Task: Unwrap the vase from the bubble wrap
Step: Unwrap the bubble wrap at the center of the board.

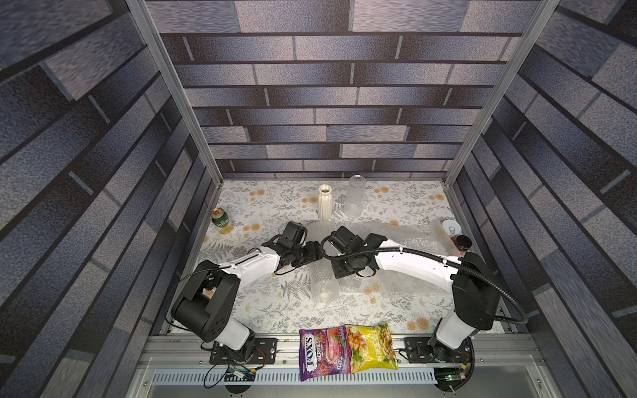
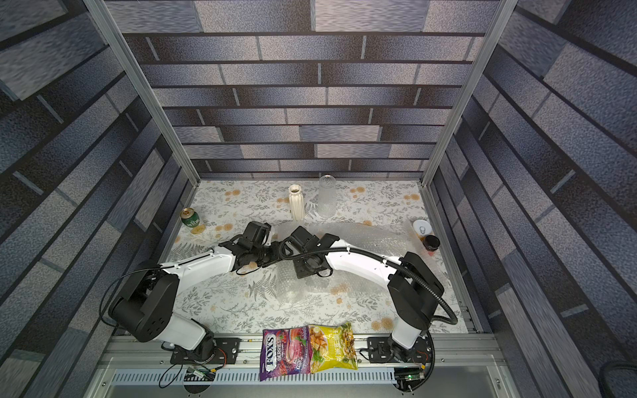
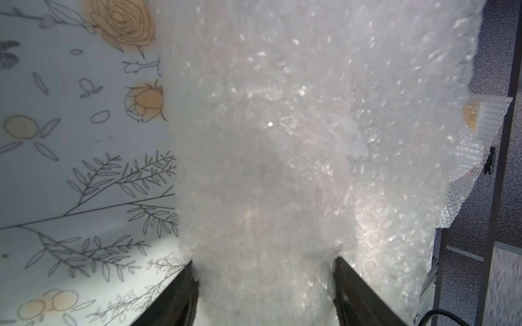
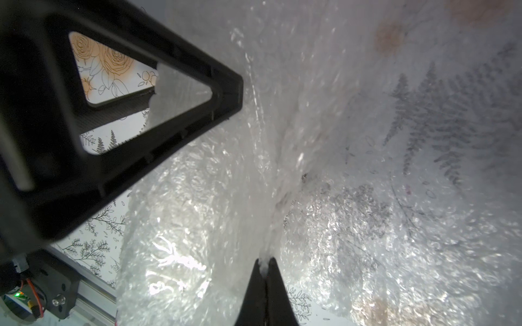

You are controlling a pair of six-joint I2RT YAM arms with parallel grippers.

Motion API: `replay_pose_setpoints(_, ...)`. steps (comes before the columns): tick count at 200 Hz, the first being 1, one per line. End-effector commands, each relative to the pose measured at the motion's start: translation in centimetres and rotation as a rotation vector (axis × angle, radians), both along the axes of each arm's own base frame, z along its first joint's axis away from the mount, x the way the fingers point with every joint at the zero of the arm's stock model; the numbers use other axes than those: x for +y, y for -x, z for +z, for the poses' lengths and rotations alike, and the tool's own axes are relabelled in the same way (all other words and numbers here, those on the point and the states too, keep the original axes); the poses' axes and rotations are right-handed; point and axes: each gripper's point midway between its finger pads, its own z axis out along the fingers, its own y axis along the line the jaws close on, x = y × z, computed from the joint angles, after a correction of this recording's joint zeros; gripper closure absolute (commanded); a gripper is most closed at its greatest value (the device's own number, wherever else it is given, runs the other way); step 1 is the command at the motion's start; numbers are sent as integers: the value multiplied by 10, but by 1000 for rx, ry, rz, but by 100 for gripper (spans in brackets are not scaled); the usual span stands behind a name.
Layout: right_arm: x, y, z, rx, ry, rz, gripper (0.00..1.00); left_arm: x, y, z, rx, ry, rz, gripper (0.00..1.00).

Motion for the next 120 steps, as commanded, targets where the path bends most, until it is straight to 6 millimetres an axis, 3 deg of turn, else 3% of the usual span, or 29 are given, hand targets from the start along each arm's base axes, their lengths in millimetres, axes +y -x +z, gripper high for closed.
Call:
replay_pose_setpoints(1, -23, 8, -6, 6, 78, -2, 97, 41, 23, -55, 146, -151, 74, 27)
replay_pose_setpoints(120, -46, -2, -4, -20, 80, -39, 98, 49, 27, -82, 188, -164, 77, 28)
